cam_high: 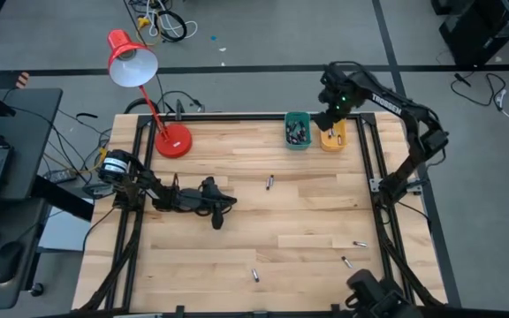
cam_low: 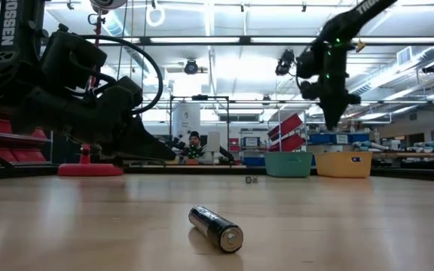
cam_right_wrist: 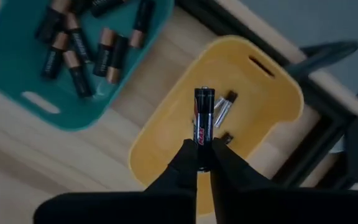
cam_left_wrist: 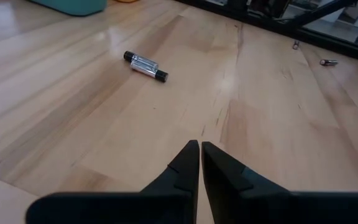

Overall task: Sort batteries
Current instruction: Put the silver battery into the yellow bin

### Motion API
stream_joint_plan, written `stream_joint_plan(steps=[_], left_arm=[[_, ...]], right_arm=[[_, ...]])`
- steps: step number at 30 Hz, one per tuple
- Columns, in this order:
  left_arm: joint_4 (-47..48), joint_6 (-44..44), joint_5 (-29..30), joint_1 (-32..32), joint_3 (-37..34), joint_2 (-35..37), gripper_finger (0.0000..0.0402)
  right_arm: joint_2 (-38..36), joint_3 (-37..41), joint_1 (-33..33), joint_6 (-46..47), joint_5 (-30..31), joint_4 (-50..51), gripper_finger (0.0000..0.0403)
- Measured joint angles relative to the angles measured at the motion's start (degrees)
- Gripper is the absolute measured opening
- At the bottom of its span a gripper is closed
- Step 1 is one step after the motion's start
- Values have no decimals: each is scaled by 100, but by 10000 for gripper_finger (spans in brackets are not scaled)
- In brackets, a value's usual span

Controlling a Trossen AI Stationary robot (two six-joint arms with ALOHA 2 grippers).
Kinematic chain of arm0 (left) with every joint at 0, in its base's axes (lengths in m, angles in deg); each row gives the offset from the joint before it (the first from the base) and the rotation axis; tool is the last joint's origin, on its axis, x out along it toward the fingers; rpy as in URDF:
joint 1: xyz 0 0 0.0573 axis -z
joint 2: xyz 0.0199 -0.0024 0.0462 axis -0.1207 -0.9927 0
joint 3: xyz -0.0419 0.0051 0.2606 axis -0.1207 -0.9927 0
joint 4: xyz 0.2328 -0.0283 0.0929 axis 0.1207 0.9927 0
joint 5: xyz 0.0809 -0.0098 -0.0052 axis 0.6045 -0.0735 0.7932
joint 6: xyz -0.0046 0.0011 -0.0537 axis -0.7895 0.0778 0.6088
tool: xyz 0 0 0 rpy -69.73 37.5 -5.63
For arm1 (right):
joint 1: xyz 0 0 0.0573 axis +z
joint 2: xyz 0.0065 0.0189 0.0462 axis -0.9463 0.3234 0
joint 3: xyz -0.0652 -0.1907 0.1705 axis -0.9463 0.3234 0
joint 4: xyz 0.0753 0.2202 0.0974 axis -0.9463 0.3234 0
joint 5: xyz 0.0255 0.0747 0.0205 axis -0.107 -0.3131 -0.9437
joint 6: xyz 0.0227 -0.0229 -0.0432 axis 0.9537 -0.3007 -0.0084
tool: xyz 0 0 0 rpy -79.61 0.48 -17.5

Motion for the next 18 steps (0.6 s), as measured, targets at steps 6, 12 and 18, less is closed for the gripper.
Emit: stream_joint_plan(steps=[6, 12, 18], left_arm=[[4, 2, -12, 0, 0, 0, 35], [3, 7, -14, 0, 0, 0, 35], [4, 11, -14, 0, 0, 0, 35]], right_arm=[[-11, 874, -187, 215, 2, -784, 49], [-10, 1291, -218, 213, 2, -1181, 106], [-10, 1335, -211, 205, 0, -1291, 152]])
